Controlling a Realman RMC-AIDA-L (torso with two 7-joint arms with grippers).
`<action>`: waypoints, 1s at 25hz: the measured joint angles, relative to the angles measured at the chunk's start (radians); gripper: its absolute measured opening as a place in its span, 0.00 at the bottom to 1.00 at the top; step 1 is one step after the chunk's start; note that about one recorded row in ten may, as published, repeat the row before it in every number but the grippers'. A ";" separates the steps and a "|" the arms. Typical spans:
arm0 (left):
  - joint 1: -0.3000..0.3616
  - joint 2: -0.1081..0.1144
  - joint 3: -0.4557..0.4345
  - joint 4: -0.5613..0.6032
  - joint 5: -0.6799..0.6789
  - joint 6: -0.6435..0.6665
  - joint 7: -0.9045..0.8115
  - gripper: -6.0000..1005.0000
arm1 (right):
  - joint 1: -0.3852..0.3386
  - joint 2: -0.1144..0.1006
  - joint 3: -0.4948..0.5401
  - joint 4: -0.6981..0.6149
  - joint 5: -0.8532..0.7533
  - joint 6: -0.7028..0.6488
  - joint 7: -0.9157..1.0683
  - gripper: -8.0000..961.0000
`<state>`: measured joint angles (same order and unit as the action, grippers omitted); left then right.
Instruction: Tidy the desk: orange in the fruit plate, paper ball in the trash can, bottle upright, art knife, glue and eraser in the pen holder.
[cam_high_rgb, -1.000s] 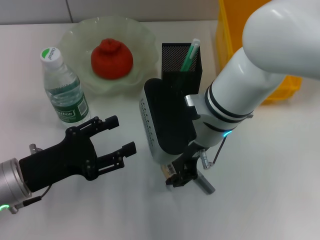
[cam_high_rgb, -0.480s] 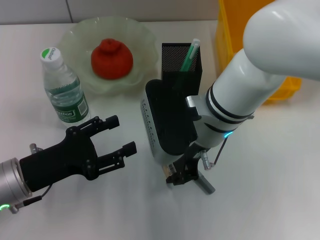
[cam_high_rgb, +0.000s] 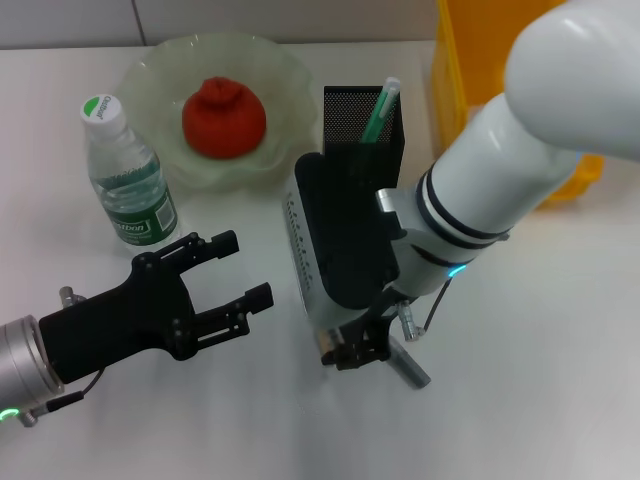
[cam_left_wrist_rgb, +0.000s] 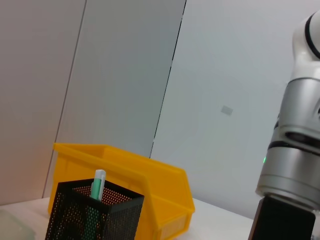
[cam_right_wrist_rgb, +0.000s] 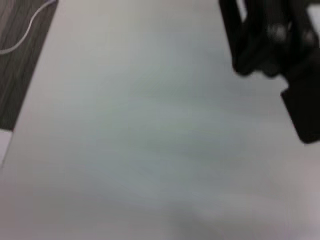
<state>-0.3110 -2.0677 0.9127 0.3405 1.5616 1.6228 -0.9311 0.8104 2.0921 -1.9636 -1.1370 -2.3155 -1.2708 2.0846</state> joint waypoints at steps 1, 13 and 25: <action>0.000 0.000 0.000 0.000 0.000 0.000 0.000 0.80 | -0.016 -0.001 0.010 -0.022 0.000 -0.005 0.000 0.44; 0.000 0.000 0.000 0.006 -0.002 0.000 0.000 0.80 | -0.198 -0.004 0.291 -0.160 0.168 -0.110 -0.075 0.43; -0.004 0.001 -0.001 0.008 -0.002 0.000 -0.006 0.80 | -0.347 -0.007 0.563 -0.061 0.632 0.046 -0.372 0.43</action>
<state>-0.3151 -2.0670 0.9120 0.3482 1.5593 1.6224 -0.9368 0.4631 2.0854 -1.4001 -1.1980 -1.6830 -1.2249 1.7130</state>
